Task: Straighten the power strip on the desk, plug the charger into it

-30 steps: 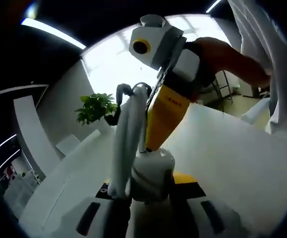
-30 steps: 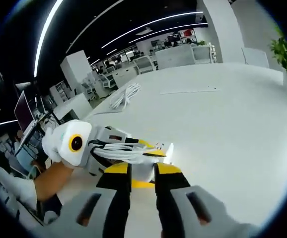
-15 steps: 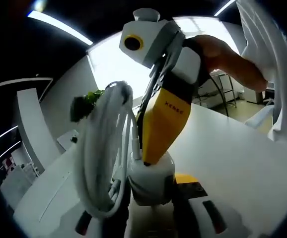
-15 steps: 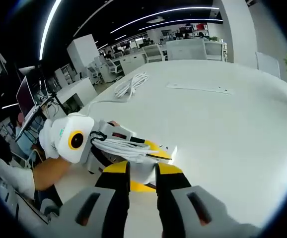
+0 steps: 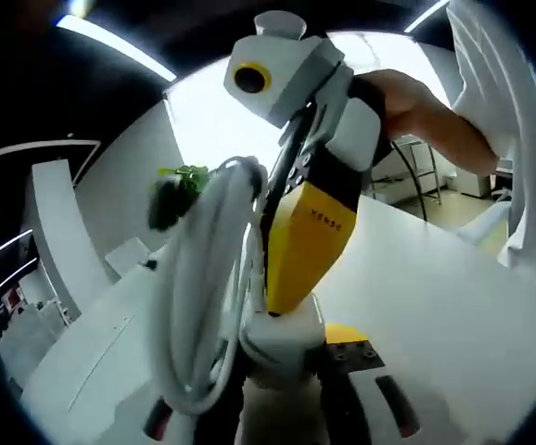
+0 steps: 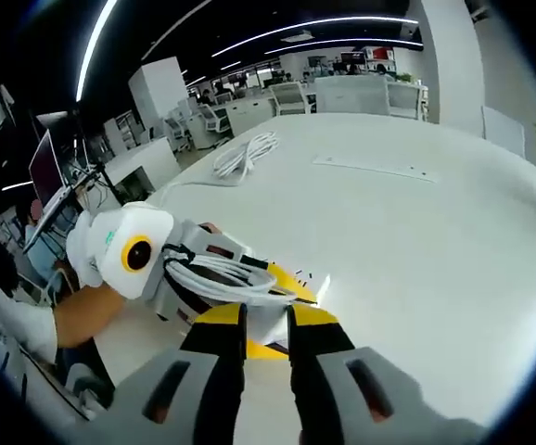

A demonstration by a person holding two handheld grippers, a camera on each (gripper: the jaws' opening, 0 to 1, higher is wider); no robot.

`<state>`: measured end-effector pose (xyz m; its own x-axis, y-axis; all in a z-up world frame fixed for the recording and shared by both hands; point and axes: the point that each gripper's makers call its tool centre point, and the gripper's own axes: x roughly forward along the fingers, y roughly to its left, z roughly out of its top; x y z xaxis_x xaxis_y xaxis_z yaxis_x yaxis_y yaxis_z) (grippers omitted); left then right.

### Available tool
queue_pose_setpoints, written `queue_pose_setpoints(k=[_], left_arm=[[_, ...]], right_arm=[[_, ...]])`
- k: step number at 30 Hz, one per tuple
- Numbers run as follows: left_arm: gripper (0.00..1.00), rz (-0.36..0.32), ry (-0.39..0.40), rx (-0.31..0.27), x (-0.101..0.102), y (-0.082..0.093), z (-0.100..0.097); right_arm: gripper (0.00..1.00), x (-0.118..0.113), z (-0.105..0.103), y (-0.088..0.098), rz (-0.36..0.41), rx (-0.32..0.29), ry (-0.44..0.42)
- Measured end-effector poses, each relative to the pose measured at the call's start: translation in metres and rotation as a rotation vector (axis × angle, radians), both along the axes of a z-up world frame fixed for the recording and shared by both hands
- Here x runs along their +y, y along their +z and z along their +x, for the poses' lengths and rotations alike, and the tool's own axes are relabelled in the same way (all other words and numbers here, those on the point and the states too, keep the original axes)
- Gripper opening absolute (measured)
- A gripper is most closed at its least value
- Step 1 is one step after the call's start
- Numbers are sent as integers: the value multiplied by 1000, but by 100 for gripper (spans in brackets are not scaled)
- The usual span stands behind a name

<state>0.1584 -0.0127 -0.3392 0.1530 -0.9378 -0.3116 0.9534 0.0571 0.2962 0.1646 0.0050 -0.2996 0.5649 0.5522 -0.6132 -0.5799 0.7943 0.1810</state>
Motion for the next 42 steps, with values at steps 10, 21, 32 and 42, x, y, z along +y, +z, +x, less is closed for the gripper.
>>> queue_pose_setpoints(k=[10,21,32,42], left_arm=[[34,-14,10,24,3,3,1],[32,-30,4,39,3,5,-2],[32,-40,17,65,2,5,-1],[31,-34,37,90,3,4,2]], right_arm=[[16,2,-8,4,-30,-22,36],[13,-4,-12,10,-115,-54,77],[1,8,-14,11,-449,-155,292],[1,13,-7,5,-587,-64,347]])
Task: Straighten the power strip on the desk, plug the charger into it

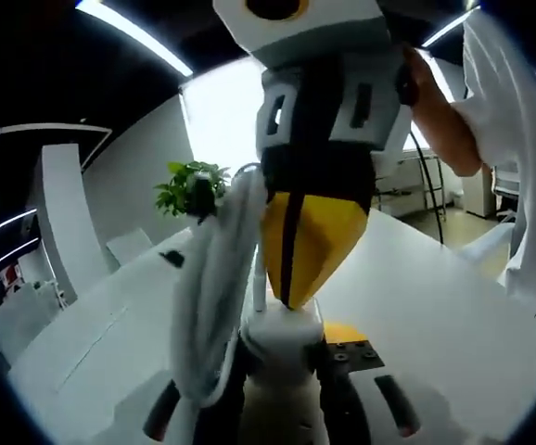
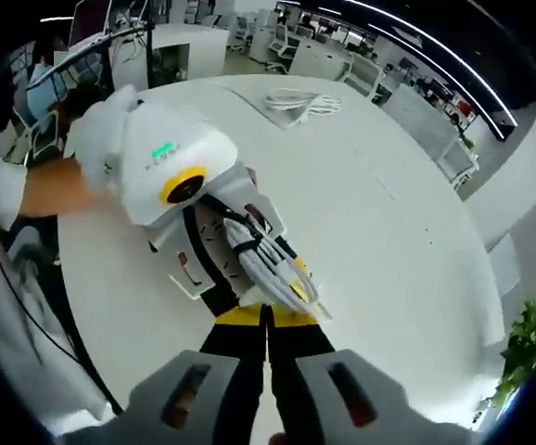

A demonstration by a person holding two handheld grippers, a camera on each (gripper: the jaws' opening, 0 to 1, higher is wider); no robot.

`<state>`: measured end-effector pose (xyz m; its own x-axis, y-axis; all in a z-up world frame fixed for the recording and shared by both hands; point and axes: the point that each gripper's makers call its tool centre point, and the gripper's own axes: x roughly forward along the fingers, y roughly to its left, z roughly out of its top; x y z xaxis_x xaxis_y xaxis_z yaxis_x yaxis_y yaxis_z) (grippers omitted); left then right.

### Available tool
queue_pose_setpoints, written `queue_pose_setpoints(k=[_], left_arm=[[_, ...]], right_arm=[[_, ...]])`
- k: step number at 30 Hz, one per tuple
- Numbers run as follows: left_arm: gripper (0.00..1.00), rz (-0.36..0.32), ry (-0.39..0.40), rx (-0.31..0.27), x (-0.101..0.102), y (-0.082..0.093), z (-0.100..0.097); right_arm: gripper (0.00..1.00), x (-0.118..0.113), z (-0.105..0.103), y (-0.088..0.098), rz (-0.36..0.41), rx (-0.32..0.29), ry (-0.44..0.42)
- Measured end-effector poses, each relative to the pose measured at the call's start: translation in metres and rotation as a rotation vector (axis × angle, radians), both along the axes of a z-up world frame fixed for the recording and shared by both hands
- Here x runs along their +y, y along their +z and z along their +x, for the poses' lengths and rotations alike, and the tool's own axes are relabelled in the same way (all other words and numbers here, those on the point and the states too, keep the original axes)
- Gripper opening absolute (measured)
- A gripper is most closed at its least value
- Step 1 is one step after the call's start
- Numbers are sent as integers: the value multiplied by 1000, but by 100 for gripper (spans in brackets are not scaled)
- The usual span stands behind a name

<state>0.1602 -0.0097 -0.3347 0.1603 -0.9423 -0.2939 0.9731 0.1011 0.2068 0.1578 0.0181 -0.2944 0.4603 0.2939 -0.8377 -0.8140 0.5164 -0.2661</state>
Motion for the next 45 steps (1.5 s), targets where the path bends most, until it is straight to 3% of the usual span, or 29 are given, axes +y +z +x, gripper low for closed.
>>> queue_pose_setpoints(k=[7,16,27,45], left_arm=[[31,3,7,19,0,0,2],[32,8,22,44,0,-1,3],[32,11,28,49,1,-2,4],[32,14,22,26,3,-2,4]], right_arm=[[0,-3,2,-2,-12,79,-32],[0,0,3,-3,-55,103,-41],[0,5,3,-6,-85,111,-46],[0,5,4,-5,-64,105,-96]])
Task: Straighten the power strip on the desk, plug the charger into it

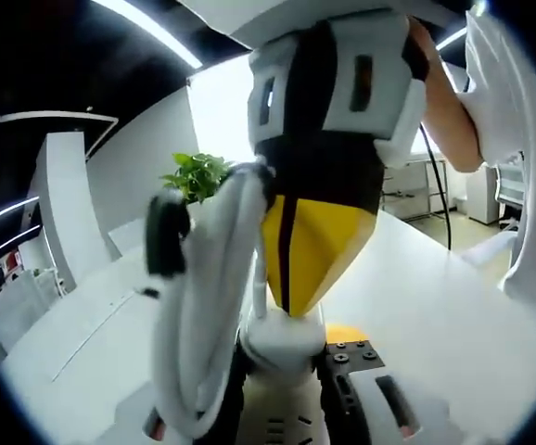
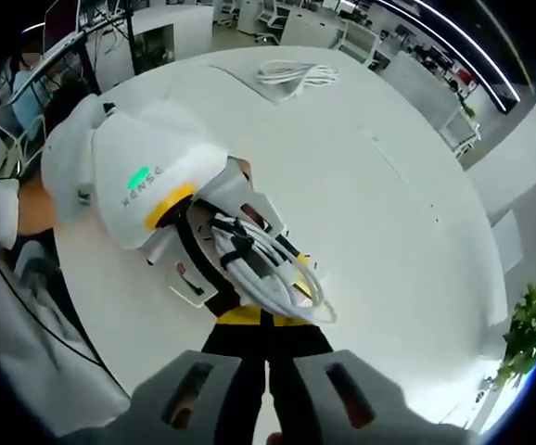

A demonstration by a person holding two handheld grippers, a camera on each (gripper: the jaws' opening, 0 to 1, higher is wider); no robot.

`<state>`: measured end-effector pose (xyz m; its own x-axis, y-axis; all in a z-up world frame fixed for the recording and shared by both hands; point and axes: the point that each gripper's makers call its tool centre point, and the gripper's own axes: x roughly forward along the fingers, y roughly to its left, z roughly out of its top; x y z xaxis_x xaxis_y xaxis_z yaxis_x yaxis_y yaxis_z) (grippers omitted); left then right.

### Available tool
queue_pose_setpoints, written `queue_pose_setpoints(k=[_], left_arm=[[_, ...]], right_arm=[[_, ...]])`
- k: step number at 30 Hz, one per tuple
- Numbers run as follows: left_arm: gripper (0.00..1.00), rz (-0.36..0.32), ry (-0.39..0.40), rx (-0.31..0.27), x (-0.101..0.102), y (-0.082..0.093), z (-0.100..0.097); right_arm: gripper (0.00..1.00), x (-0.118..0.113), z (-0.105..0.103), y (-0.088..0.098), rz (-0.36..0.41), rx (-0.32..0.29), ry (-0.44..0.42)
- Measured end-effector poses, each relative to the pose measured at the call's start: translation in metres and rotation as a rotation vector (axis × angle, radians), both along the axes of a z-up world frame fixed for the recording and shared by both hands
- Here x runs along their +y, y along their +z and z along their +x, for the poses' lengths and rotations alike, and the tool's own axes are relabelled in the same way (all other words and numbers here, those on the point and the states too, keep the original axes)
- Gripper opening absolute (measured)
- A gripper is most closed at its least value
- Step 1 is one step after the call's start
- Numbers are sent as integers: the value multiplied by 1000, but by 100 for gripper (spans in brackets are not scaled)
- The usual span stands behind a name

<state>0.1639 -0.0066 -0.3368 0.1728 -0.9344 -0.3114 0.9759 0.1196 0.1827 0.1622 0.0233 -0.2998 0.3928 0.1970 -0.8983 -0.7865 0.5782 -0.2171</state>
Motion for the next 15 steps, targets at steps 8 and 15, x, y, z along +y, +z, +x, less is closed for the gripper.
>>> queue_pose_setpoints(k=[8,15], left_arm=[[33,2,17,2,-1,-1,4],[33,-4,22,20,0,-2,5]], right_arm=[[0,2,2,-3,-8,-15,-20],[0,2,6,-2,21,84,-30]])
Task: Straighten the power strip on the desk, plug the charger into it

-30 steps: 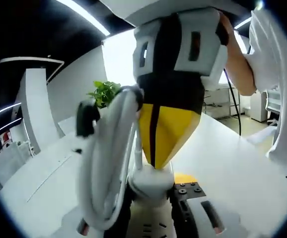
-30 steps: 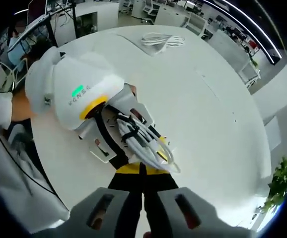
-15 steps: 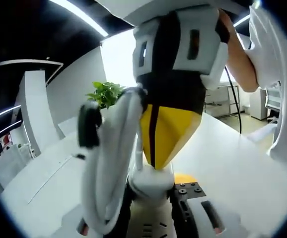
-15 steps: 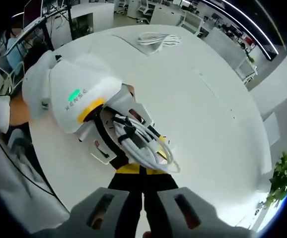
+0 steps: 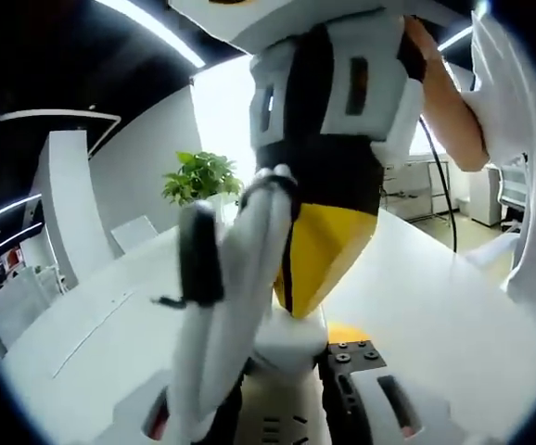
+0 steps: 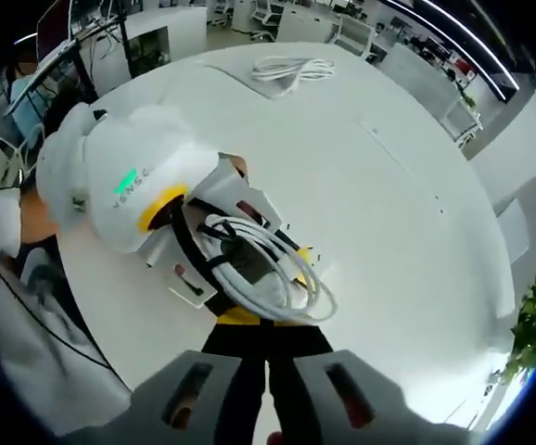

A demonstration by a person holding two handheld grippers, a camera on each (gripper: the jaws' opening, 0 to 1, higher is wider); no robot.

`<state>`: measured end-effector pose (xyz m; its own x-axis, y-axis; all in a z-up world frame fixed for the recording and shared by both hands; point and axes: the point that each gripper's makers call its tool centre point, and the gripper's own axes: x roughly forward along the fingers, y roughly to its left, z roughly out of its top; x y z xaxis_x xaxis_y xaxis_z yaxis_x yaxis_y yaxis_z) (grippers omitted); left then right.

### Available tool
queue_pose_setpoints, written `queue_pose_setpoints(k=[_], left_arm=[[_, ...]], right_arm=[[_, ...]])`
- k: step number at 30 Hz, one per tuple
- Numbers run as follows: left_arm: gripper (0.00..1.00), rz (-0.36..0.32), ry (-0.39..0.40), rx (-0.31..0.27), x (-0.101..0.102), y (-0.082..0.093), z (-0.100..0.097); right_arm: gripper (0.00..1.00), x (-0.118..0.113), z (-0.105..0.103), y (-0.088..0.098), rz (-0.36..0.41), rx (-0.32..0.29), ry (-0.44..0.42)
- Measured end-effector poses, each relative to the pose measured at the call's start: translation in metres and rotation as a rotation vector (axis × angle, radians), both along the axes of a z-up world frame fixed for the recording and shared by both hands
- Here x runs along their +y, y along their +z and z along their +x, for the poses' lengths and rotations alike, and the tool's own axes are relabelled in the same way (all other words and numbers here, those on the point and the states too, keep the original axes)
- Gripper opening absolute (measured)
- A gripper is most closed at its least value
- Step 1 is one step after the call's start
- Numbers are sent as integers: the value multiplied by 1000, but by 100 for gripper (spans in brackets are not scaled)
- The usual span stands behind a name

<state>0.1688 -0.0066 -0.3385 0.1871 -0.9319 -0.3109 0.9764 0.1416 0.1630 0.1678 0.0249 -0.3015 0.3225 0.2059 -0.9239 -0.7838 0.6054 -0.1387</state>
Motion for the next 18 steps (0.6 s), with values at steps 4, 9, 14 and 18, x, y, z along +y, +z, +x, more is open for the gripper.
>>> queue_pose_setpoints(k=[4,9,14,18], left_arm=[[33,0,5,-9,0,-1,0],[33,-1,7,-8,0,-1,1],[33,-3,8,-4,0,-1,0],[33,-3,7,-9,0,-1,1]], right_arm=[[0,-4,-4,-1,49,-2,4],[0,-3,-5,-2,5,-61,24],[1,-6,-3,-1,22,-74,29],[1,-6,-4,-1,39,-72,19]])
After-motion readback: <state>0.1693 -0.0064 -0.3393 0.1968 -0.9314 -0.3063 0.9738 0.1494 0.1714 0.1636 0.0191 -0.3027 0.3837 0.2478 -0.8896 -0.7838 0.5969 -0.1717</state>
